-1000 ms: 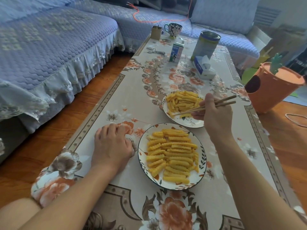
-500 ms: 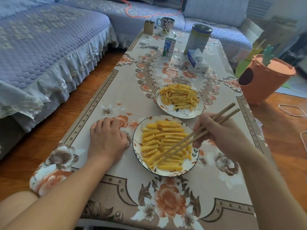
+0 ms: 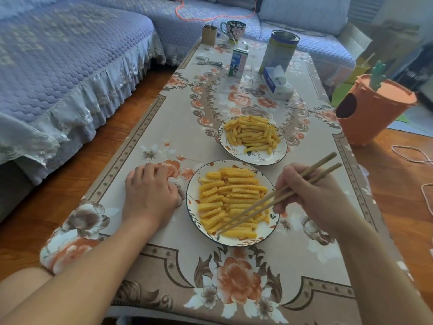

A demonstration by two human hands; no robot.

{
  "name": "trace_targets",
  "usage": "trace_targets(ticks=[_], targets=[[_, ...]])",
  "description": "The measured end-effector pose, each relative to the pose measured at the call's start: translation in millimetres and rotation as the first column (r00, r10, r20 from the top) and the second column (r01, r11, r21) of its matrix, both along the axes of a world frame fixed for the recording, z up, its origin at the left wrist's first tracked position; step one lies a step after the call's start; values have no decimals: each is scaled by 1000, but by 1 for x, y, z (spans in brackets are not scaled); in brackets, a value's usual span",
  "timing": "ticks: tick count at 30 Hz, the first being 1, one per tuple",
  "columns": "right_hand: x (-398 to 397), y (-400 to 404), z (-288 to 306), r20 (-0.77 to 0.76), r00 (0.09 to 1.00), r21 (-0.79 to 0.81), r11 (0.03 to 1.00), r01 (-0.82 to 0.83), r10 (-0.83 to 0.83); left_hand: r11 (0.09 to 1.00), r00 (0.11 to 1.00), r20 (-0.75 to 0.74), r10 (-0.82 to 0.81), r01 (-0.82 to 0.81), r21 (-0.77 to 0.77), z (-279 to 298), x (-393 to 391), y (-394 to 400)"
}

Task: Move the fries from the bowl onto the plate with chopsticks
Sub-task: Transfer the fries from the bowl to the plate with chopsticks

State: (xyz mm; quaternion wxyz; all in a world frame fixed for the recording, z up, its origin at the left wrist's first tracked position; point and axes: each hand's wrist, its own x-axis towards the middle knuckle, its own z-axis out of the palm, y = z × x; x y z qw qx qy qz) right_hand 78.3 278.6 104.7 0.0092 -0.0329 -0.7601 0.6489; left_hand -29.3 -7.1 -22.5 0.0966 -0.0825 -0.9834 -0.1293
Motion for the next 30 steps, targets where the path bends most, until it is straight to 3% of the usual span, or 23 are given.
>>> trace_targets(ticks=[5, 8, 13, 15, 22, 30], targets=[[4, -5, -3, -21, 998, 33, 998, 53, -52, 1000, 1000, -2, -3, 3, 6, 0, 0, 0], [5, 9, 3, -37, 994, -69, 993, 98, -100, 1000, 1000, -7, -8, 8, 10, -1, 1, 0], [-25, 21, 6, -127, 902, -184, 903, 387, -412, 1000, 1000, -2, -5, 5, 12, -1, 0, 0], [-48, 19, 1, -156, 858, -152, 871, 468, -489, 1000, 1000, -2, -5, 5, 13, -2, 1, 0], [-115, -11, -22, -288, 804, 57, 829, 557, -520, 1000, 1000, -10, 3, -3, 5, -3, -1, 0], [-128, -25, -27, -376, 776, 159, 790, 593, -506, 1000, 1000, -4, -1, 1, 11, -4, -2, -1]])
